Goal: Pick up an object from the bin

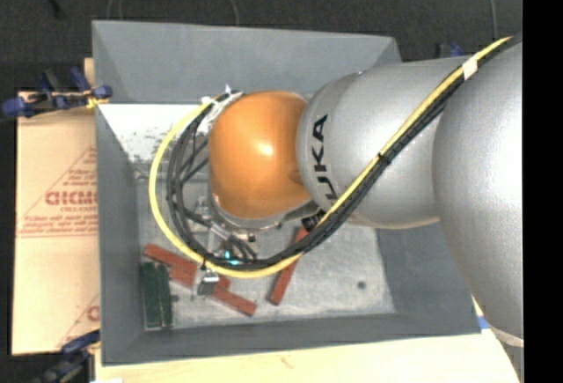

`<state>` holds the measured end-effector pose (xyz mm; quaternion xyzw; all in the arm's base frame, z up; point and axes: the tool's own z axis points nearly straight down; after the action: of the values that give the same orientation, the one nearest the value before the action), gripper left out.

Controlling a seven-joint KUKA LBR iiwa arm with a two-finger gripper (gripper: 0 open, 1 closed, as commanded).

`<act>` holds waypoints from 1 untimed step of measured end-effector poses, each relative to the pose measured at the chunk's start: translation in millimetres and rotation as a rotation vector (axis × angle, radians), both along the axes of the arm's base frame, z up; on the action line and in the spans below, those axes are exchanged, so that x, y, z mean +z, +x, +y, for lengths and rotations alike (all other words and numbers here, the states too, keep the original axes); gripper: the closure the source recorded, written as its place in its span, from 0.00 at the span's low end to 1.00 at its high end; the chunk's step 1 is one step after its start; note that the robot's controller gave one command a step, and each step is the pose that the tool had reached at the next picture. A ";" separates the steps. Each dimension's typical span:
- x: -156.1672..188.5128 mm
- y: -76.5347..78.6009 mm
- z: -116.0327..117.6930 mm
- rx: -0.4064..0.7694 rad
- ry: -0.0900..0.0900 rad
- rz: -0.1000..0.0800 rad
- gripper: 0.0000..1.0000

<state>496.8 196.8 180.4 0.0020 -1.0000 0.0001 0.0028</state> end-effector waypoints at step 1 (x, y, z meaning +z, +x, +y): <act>4.1 2.1 -0.8 -0.004 0.002 -0.007 0.00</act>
Offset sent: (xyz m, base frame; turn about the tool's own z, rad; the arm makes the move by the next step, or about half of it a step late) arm -0.0020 -0.0339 -0.1104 -0.0139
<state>498.9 196.1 184.5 0.0002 -1.0000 -0.0008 -0.0009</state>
